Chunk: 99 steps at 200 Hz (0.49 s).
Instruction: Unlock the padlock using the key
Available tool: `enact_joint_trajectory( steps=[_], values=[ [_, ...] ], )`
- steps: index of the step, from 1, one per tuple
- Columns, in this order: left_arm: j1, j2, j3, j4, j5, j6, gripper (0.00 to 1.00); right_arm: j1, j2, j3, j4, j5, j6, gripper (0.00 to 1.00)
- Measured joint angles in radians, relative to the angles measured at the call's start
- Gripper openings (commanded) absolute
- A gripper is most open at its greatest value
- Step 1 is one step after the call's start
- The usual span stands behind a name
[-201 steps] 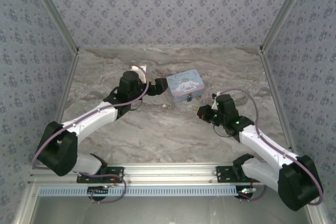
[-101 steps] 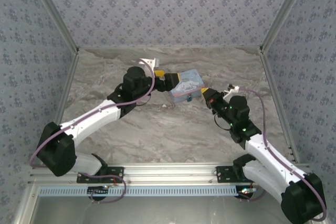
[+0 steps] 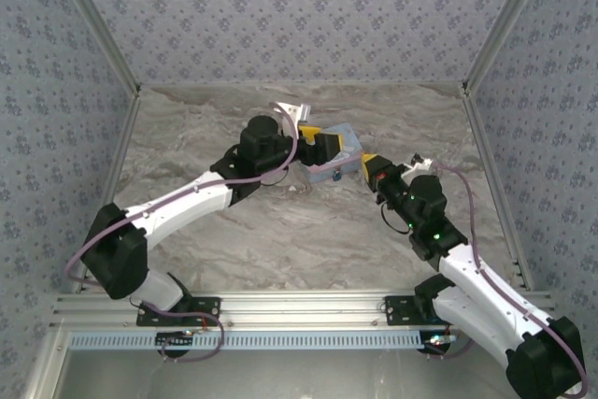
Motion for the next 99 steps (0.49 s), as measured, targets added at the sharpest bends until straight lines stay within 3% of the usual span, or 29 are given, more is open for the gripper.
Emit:
enact_joint_trajectory(
  steps=[99],
  values=[
    [-0.057,0.104,0.119,0.017,0.118,-0.002,0.68,0.030,0.000,0.000,-0.021,0.045,0.027,0.00]
  ],
)
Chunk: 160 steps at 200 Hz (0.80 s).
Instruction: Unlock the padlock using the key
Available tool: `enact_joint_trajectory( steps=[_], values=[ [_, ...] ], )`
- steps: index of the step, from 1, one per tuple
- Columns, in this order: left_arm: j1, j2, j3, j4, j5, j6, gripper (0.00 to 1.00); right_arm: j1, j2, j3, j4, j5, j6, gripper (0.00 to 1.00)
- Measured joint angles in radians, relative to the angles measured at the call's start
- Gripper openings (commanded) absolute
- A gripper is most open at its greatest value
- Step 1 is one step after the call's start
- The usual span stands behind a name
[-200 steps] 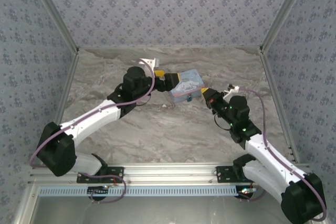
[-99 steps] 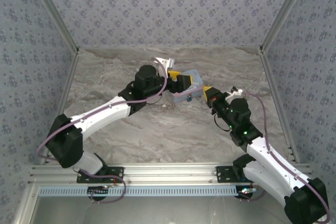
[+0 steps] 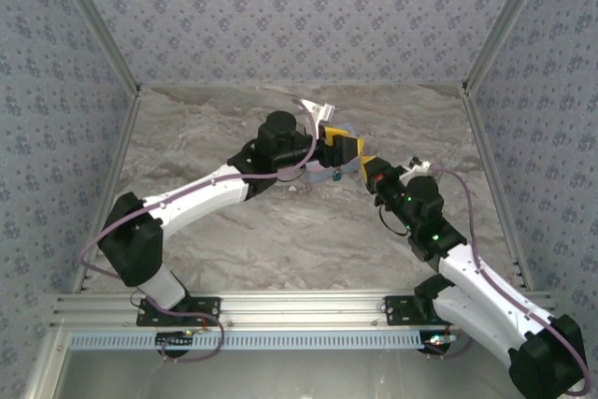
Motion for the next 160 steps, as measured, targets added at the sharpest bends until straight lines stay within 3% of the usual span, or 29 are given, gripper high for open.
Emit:
enact_joint_trajectory(
  steps=[105,160],
  values=[
    [-0.018,0.069,0.012,0.002,0.048,-0.015,0.49,0.016,0.000,0.013,-0.011,0.025,0.000,0.00],
    [-0.018,0.093,0.014,0.008,0.059,-0.030,0.29,0.025,0.000,0.021,-0.022,0.034,0.000,0.00]
  ],
)
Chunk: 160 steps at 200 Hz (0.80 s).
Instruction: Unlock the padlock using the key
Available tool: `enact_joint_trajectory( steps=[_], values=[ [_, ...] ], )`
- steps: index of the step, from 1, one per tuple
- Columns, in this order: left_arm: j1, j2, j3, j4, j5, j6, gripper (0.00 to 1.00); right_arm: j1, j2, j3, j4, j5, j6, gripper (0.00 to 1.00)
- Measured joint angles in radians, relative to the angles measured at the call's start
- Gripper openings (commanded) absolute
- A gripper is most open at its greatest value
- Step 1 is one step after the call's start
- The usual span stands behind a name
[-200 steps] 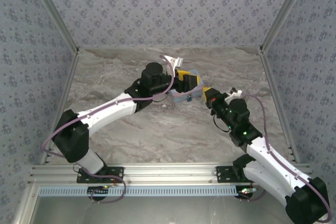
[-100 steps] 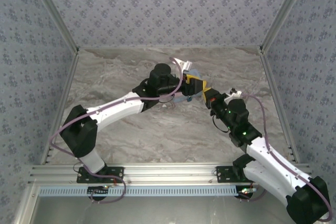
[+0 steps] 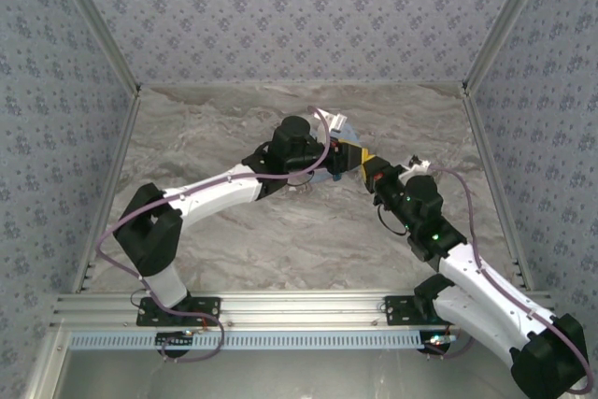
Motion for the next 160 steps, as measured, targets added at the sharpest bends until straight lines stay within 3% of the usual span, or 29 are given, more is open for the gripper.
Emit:
enact_joint_trajectory(
  steps=[58,86,99,137,160],
  values=[
    [0.000,0.000,0.000,0.002,0.003,0.002,0.10,0.004,0.000,0.000,-0.008,0.003,0.000,0.00],
    [0.002,0.000,0.000,-0.005,-0.016,0.008,0.05,0.005,0.000,0.000,-0.011,0.006,0.000,0.00],
    [0.002,0.000,0.000,-0.009,-0.022,0.016,0.00,0.005,0.000,0.000,-0.013,0.006,-0.012,0.11],
    [0.022,-0.023,-0.003,-0.027,-0.023,0.035,0.00,0.004,-0.013,0.011,-0.054,-0.021,-0.154,0.42],
    [0.056,-0.056,-0.010,-0.038,-0.019,0.053,0.00,0.002,-0.013,0.032,-0.073,-0.087,-0.306,0.54]
  ],
)
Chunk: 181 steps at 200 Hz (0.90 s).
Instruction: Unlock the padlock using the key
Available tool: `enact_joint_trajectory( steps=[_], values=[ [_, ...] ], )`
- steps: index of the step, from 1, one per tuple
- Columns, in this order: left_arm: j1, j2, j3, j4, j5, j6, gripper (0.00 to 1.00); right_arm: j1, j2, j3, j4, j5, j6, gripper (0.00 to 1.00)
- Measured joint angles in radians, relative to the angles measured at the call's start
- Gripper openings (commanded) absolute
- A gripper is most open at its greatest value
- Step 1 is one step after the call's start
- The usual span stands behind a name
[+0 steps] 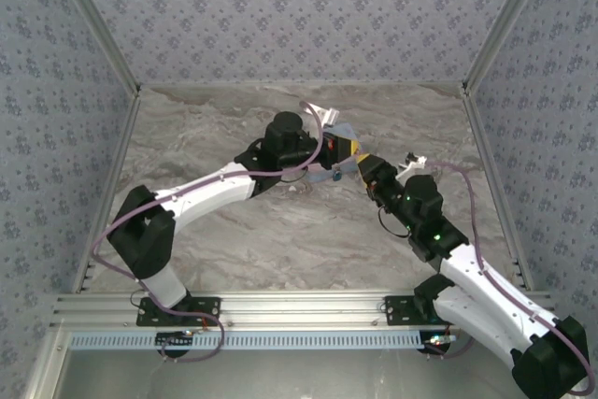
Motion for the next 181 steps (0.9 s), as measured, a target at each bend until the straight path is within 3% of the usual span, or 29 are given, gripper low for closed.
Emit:
enact_joint_trajectory(
  steps=[24,52,86,136,181],
  values=[
    [0.037,-0.036,0.003,-0.052,0.017,0.055,0.00,-0.027,-0.004,0.035,-0.045,-0.100,-0.174,0.64],
    [0.062,-0.056,0.043,-0.175,0.049,0.159,0.00,-0.108,-0.029,0.048,-0.068,-0.234,-0.343,0.82],
    [0.068,-0.103,0.095,-0.329,0.084,0.308,0.00,-0.251,-0.040,0.049,-0.042,-0.460,-0.506,0.90],
    [0.068,-0.181,0.127,-0.436,0.163,0.440,0.00,-0.316,-0.017,0.129,0.001,-0.767,-0.677,0.90],
    [0.069,-0.182,0.161,-0.473,0.255,0.469,0.00,-0.285,0.016,0.132,0.106,-0.877,-0.713,0.76]
  ],
)
